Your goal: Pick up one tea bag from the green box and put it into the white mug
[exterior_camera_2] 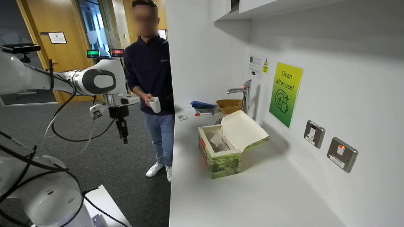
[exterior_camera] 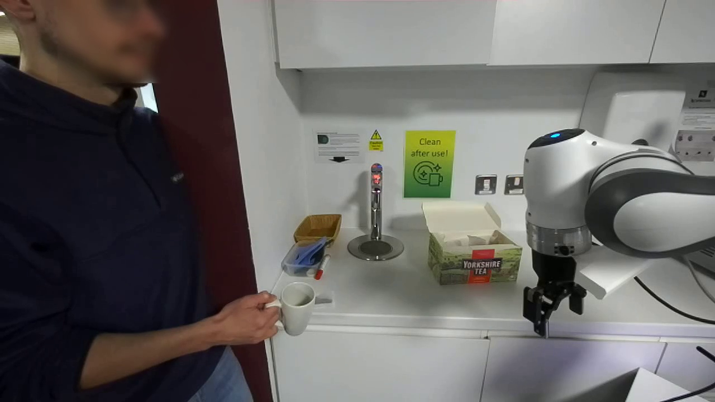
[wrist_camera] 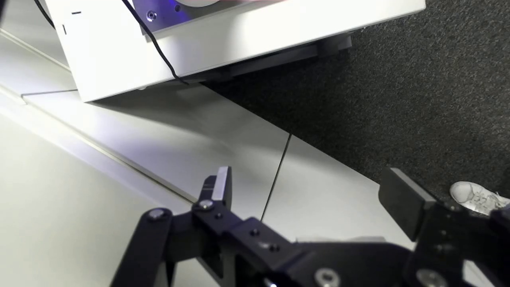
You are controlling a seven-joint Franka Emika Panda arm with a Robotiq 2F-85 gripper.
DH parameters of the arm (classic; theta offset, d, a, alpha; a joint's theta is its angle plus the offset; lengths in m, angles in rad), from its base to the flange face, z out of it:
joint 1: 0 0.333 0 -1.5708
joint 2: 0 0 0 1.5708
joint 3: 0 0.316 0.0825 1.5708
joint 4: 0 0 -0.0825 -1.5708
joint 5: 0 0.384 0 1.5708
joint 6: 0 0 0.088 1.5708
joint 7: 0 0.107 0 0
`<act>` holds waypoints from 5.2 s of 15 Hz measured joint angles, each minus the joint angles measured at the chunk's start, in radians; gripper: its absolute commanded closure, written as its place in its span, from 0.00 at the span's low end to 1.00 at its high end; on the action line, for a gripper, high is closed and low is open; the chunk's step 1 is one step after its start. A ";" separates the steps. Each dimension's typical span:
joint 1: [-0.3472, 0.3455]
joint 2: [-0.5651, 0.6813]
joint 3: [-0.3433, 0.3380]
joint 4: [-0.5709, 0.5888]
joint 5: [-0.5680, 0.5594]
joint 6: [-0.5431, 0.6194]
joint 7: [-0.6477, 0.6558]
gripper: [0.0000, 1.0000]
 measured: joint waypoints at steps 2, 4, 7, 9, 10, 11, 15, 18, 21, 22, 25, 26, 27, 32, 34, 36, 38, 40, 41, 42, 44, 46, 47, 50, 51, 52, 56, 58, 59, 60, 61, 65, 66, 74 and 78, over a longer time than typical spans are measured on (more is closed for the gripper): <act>0.000 0.000 0.000 0.000 0.000 0.000 0.000 0.00; 0.000 0.000 0.000 0.000 0.000 0.000 0.000 0.00; 0.000 0.000 0.000 0.000 0.000 0.000 0.000 0.00; 0.000 0.000 0.000 0.000 0.000 0.000 0.000 0.00; 0.000 0.000 0.000 0.000 0.000 0.000 0.000 0.00; 0.000 0.000 0.000 0.000 0.000 0.000 0.000 0.00; 0.000 0.000 0.000 0.000 0.000 0.000 0.000 0.00; 0.000 0.000 0.000 0.000 0.000 0.000 0.000 0.00; 0.000 0.000 0.000 0.000 0.000 0.000 0.000 0.00; 0.000 0.000 0.000 0.000 0.000 0.000 0.000 0.00; 0.000 0.000 0.000 0.000 0.000 0.000 0.000 0.00; 0.000 0.000 0.000 0.000 0.000 0.000 0.000 0.00; 0.000 0.000 0.000 0.000 0.000 0.000 0.000 0.00; 0.000 0.000 0.000 0.000 0.000 0.000 0.000 0.00; 0.000 0.000 0.000 0.000 0.000 0.000 0.000 0.00; 0.000 0.000 0.000 0.000 0.000 0.000 0.000 0.00; 0.000 0.000 0.000 0.000 0.000 0.000 0.000 0.00; 0.000 0.000 0.000 0.000 0.000 0.000 0.000 0.00; 0.000 0.000 0.000 0.000 0.000 0.000 0.000 0.00; 0.000 0.000 0.000 0.000 0.000 0.000 0.000 0.00; 0.000 0.000 0.000 0.000 0.000 0.000 0.000 0.00; 0.000 0.000 0.000 0.000 0.000 0.000 0.000 0.00; 0.000 0.000 0.000 0.000 0.000 0.000 0.000 0.00; 0.000 0.002 -0.001 0.000 0.000 0.000 0.000 0.00; -0.001 0.002 -0.003 0.000 -0.001 0.000 0.000 0.00; -0.002 0.002 -0.006 0.000 -0.002 0.000 0.000 0.00; -0.015 0.002 -0.039 0.000 -0.012 0.000 -0.003 0.00; -0.021 0.002 -0.060 0.000 -0.019 0.000 -0.003 0.00; -0.027 0.002 -0.068 0.001 -0.021 0.000 -0.003 0.00; -0.032 0.002 -0.075 0.002 -0.022 0.000 -0.004 0.00; -0.037 0.002 -0.080 0.003 -0.023 0.000 -0.004 0.00; -0.052 0.002 -0.090 0.004 -0.030 0.000 -0.004 0.00; -0.056 0.002 -0.091 0.005 -0.036 0.000 -0.004 0.00; -0.086 0.003 -0.123 0.043 -0.097 0.000 -0.007 0.00; -0.095 0.011 -0.141 0.066 -0.111 0.000 -0.012 0.00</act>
